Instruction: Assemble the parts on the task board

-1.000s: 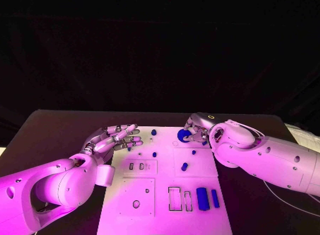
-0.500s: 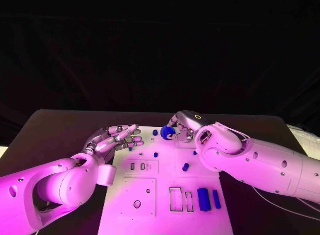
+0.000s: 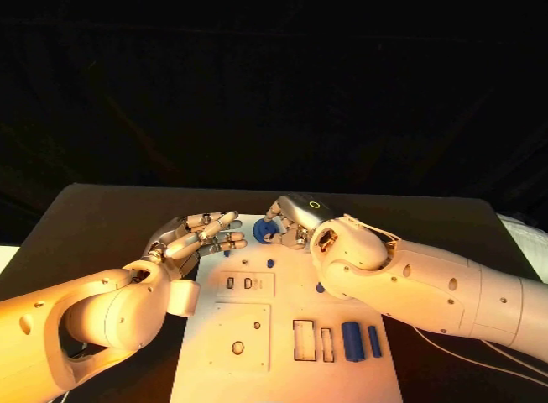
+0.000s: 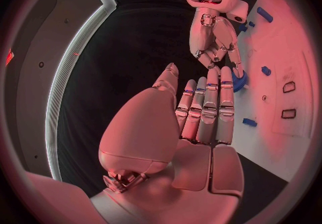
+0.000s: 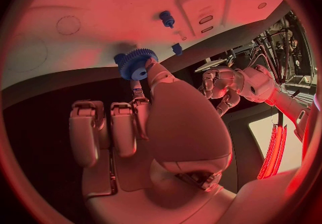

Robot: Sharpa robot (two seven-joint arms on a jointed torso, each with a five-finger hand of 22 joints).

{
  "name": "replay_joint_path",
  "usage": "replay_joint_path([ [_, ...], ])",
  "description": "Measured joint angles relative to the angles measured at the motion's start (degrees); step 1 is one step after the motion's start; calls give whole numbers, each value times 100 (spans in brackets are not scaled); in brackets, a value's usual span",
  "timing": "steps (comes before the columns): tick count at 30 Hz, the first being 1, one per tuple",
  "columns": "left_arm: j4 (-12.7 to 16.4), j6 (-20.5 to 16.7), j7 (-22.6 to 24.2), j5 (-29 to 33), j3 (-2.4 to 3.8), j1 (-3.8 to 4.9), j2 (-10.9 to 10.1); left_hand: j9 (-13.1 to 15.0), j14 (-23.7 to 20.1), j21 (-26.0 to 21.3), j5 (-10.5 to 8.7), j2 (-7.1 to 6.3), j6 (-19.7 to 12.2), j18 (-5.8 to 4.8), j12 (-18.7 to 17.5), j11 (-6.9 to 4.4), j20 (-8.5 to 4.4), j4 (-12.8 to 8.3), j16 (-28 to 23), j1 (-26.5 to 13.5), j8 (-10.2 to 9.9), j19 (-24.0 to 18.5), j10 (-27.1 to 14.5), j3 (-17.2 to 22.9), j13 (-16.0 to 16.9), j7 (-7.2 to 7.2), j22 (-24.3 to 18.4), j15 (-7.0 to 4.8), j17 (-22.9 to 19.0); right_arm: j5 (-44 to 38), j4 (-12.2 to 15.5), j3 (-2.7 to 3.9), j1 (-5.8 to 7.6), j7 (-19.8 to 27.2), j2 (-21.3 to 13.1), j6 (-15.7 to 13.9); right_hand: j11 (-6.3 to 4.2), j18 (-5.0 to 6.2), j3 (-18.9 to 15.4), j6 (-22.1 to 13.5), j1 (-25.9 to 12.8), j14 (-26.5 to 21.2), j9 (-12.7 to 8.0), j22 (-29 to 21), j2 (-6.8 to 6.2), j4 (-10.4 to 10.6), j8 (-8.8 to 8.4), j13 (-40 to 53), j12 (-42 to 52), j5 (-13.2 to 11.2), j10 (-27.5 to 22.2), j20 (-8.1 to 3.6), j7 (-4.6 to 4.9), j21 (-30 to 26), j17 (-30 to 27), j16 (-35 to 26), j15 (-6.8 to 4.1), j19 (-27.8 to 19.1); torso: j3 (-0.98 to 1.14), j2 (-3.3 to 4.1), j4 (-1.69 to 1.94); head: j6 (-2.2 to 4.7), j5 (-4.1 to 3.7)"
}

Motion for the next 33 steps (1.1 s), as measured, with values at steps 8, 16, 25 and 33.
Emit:
replay_joint_path([
  [8,-7,2,0,1,0,0,12,0,0,0,0,0,0,0,0,0,0,0,0,0,0,0,0,0,0,0,0,0,8,-12,-160,-58,-33,50,139,113,0,0,0,3,-1,0,-1,0,0,0,2,0,0,-13,0,0,3,0,0,0,0,0,0,1,-7,-27,24],
  [16,-16,4,0,1,0,0,25,0,0,0,0,0,0,0,0,0,0,0,0,0,0,0,0,0,0,0,1,0,7,-24,-245,-65,-34,44,200,190,0,0,33,3,-56,0,-6,-1,-56,-17,1,-2,-4,-15,0,0,3,0,4,0,0,0,3,1,-2,-46,32],
  [25,-18,5,0,1,0,0,24,0,0,0,0,0,0,0,0,0,0,0,0,0,0,0,0,0,0,0,1,0,7,-11,-305,-83,-44,40,205,203,187,0,-97,-811,-598,7,-55,-1,-359,205,-72,-4,-617,-147,-107,109,192,0,3,-35,134,-65,5,1,-12,-50,41],
  [33,-19,6,0,2,0,0,23,0,0,0,0,5,0,0,0,0,0,-15,0,5,0,0,0,15,0,0,-6,0,7,84,-324,-88,-44,63,203,211,236,0,-820,-960,-1310,21,-33,3,-320,418,-59,-4,-670,311,-155,207,235,-22,3,-36,187,-63,8,1,-10,-46,26],
])
